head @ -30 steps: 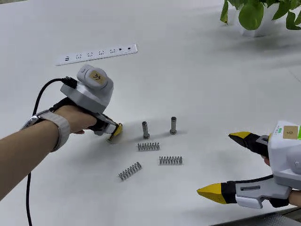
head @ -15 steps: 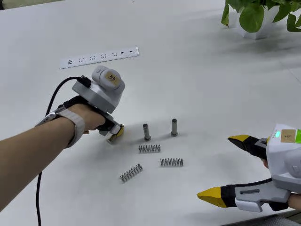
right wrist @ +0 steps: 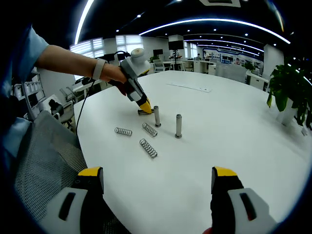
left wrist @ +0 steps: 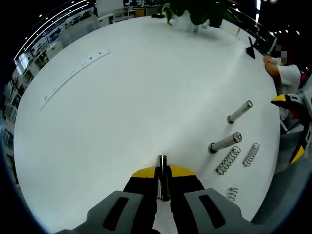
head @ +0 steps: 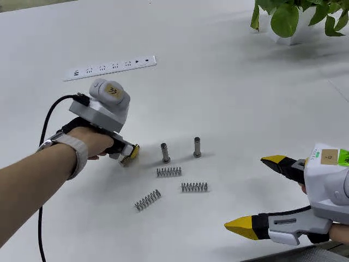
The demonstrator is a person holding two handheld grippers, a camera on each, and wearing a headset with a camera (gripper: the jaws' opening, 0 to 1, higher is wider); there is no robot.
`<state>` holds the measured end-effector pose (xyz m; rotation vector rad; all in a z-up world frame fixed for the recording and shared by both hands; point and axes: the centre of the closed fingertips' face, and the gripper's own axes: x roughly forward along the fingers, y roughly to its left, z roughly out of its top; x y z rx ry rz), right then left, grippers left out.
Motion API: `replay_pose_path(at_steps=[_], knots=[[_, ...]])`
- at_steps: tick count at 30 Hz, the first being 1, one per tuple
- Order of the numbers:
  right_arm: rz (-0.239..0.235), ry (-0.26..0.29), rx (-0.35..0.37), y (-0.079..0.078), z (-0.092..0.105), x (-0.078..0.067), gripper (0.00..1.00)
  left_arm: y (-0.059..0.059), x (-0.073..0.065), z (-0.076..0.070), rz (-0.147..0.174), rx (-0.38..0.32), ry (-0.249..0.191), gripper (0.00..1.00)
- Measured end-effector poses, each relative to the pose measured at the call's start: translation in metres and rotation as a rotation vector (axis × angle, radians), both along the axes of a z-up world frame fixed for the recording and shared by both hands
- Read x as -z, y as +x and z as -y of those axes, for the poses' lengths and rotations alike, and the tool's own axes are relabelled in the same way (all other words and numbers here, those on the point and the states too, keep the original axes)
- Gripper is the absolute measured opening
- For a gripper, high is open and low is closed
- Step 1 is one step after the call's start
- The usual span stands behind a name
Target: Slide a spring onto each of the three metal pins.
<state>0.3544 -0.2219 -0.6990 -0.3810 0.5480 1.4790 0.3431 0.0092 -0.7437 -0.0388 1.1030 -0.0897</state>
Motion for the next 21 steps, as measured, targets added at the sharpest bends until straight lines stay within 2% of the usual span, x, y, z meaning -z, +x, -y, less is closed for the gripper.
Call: replay_pose_path(at_steps=[2,5,8,13,21], knots=[[0.003,-0.003,-0.002,0.000,0.000,0.000,0.93,-0.003,-0.001,-0.002,0.014,-0.020,-0.007,0.07],[0.002,-0.006,-0.005,0.000,0.001,0.002,0.93,-0.004,-0.006,-0.004,0.053,-0.047,-0.018,0.07],[0.001,-0.011,-0.010,-0.002,0.001,0.003,0.93,-0.001,-0.010,-0.009,0.094,-0.063,-0.032,0.07],[0.002,-0.014,-0.017,-0.004,-0.001,0.003,0.93,0.000,-0.015,-0.013,0.138,-0.070,-0.041,0.07],[0.002,-0.017,-0.023,-0.005,-0.002,0.004,0.93,-0.005,-0.020,-0.011,0.178,-0.055,-0.036,0.07]])
